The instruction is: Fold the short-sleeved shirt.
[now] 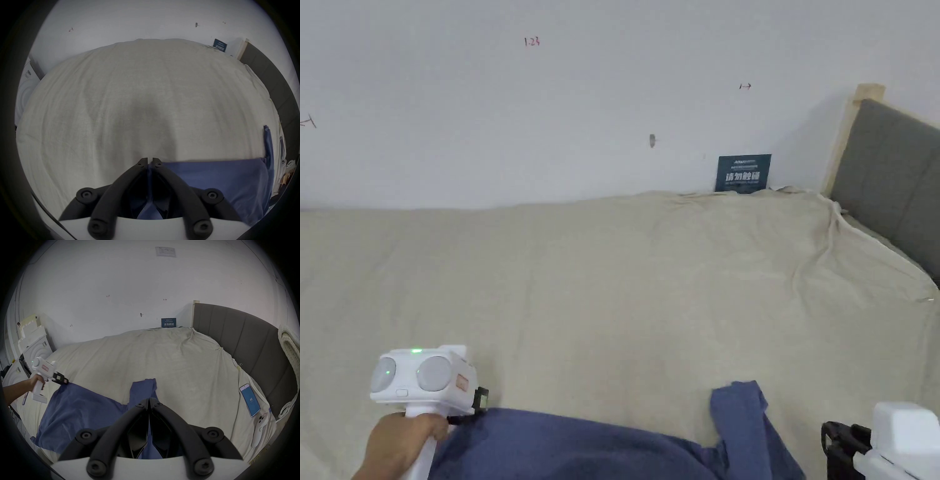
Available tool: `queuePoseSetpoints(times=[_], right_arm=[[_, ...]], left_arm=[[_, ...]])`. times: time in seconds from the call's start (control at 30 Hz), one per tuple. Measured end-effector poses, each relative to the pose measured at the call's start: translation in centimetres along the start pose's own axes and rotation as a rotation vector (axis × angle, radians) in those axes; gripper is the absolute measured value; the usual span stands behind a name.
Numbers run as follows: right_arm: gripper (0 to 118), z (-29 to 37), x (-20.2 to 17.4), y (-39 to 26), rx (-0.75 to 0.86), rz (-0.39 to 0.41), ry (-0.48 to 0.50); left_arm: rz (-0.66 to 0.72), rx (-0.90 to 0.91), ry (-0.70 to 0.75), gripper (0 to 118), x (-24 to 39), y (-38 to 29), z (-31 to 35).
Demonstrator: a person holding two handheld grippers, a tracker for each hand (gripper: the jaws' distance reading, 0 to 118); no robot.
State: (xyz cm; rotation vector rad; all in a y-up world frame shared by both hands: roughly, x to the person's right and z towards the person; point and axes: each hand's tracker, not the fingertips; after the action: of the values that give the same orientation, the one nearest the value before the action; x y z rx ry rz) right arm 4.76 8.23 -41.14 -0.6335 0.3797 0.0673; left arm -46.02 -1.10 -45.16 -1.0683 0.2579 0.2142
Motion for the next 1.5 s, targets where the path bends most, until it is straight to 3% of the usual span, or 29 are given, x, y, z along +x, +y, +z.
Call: queuePoseSetpoints(times=[0.1,0.17,0.23,0.3,0.33,0.37,0.6,0.73,0.8,0.9,0.97,1.0,1.03,1.23,1.5], right_arm=[[2,-2.3,1.5,0.2,-0.046,0.007,-0.009],[10,-4.1,2.1,0.3,-0.103,-0.005,-0.008],[34,-6.5,3.1,0.1,-0.176,-0.004,-0.017],[77,-8.5,3.5,-0.1,-0.227,-0.003,-0.021],[91,-9.5,3.6,-0.3,-0.256,-0.007,-0.022],[96,-10.5,3.5,-0.5,-0.285,0.006,-0.030],[96,-14.3,2.4,-2.0,-0.360,0.077,-0.095],[95,-15.8,2.6,-3.1,-0.417,0.061,-0.109],[85,-16.3,2.5,-3.7,-0.429,0.064,-0.104],[48,-17.3,3.0,-4.7,-0.432,0.029,-0.070],[30,-17.2,2.9,-4.6,-0.423,0.017,-0.068],[1,-16.5,2.2,-4.5,-0.416,0.036,-0.076],[1,-16.2,2.2,-4.3,-0.405,0.080,-0.108],[0,-12.2,2.5,-1.8,-0.331,0.026,-0.031],[0,-4.0,2.6,4.3,-0.152,0.052,0.006]], left_arm=[[-0.006,0.051,-0.015,2,0.2,-0.9,2.5],[-0.003,0.083,-0.033,2,-0.3,-1.1,3.7],[-0.006,0.110,-0.040,2,-0.7,-1.8,5.7],[-0.010,0.128,-0.040,2,-2.1,-1.7,5.9],[-0.012,0.132,-0.040,2,-2.3,-1.9,6.4],[-0.011,0.137,-0.041,2,-2.6,-2.2,7.0],[-0.016,0.151,-0.048,2,-2.9,-3.9,9.6],[-0.018,0.152,-0.054,2,-3.2,-4.2,9.8],[-0.017,0.152,-0.058,2,-3.3,-4.0,9.5],[-0.008,0.155,-0.065,2,-3.5,-4.0,9.3],[-0.007,0.157,-0.067,2,-3.9,-4.1,9.3],[-0.006,0.158,-0.068,2,-3.9,-4.1,9.3],[-0.003,0.158,-0.069,2,-4.0,-4.2,9.3],[0.027,0.175,-0.074,2,-3.8,-5.1,10.4],[0.049,0.226,-0.076,2,-4.3,-5.2,13.7]])
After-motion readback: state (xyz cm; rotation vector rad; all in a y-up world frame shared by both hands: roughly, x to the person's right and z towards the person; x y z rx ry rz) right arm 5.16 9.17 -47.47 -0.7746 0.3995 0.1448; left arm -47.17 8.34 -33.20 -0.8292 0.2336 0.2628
